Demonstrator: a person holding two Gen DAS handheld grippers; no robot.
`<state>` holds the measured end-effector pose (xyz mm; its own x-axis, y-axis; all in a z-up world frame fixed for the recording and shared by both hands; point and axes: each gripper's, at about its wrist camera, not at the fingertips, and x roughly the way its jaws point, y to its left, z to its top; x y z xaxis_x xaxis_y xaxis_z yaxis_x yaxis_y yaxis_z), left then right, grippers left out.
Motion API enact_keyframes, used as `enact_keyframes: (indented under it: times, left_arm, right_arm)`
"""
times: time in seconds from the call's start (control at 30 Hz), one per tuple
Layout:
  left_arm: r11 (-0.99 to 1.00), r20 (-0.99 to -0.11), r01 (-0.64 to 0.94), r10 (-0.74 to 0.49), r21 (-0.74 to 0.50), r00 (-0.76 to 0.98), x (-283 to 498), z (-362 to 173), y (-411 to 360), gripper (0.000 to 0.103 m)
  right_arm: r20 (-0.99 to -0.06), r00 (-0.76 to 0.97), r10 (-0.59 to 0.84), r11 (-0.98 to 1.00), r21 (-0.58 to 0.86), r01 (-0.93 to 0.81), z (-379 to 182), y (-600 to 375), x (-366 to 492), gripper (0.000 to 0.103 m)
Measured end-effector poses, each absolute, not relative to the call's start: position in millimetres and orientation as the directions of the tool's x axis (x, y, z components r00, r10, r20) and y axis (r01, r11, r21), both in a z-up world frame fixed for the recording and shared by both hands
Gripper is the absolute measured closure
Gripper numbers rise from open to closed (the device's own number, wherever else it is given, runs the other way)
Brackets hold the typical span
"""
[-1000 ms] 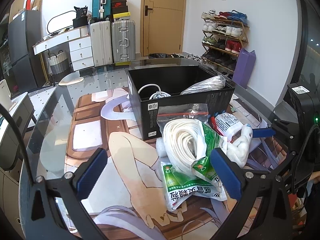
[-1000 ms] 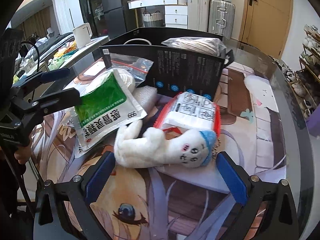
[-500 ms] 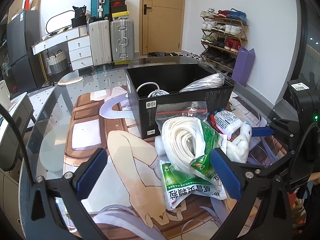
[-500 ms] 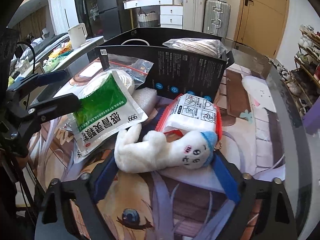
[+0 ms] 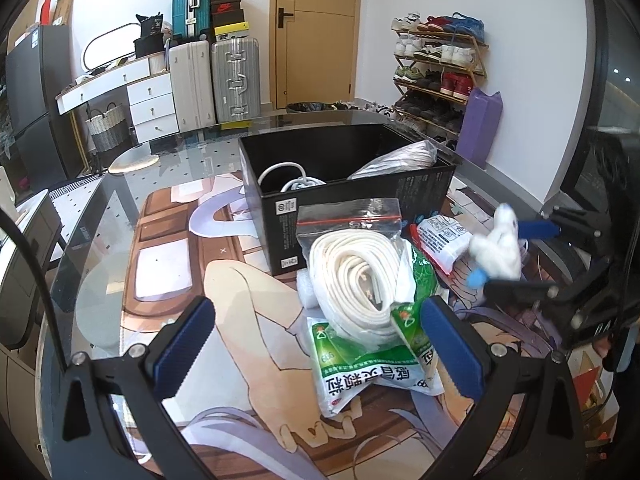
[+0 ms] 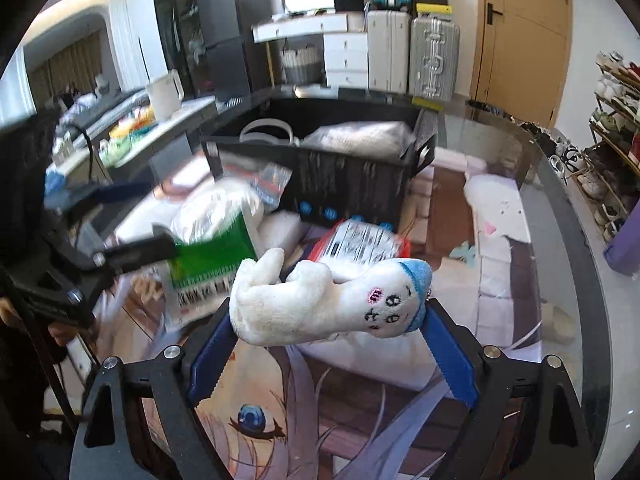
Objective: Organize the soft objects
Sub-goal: 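Grasp the green medicine bag with the left gripper while the right gripper lifts the plush toy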
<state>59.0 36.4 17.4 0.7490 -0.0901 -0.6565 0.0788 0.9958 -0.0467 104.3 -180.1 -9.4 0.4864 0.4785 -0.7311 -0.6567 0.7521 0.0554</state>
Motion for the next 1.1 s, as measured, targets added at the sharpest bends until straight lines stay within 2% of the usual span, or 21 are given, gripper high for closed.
enact_keyframes:
  times: [0.17,0.53,0.6,0.83,0.9,0.97,1.1]
  left_arm:
    - [0.994,-0.659,0.104,-0.106,-0.043,0.744,58,18,31,0.0]
    - [0.989,-0.643,0.141,-0.142,-0.054,0.752,56,17,12,0.003]
    - [0.988,-0.643,0.15,-0.142,-0.041,0.753,56,16,7,0.012]
    - [0.986,-0.638,0.166,-0.15,-0.036,0.755,55,14,2,0.032]
    - [0.985,-0.638,0.169,-0.152,-0.034,0.755,54,14,1,0.042]
    - [0.985,-0.636,0.172,-0.153,-0.033,0.756,54,13,1,0.044]
    - [0.982,-0.628,0.185,-0.165,-0.035,0.761,52,15,2,0.055]
  right_arm:
    - [-0.689,0.51,0.515,0.753,0.079,-0.653,3,-188,103,0.013]
    - [-0.684,0.508,0.524,0.748,0.084,-0.658,4,-186,102,0.012]
    - [-0.684,0.507,0.525,0.748,0.085,-0.659,3,-186,103,0.012]
    - [-0.684,0.509,0.523,0.75,0.086,-0.655,2,-187,103,0.012]
    - [-0.684,0.509,0.522,0.751,0.086,-0.654,2,-187,103,0.013]
    - [-0.683,0.509,0.523,0.752,0.088,-0.654,2,-187,103,0.012]
    - [-0.684,0.508,0.524,0.751,0.088,-0.655,2,-187,103,0.012]
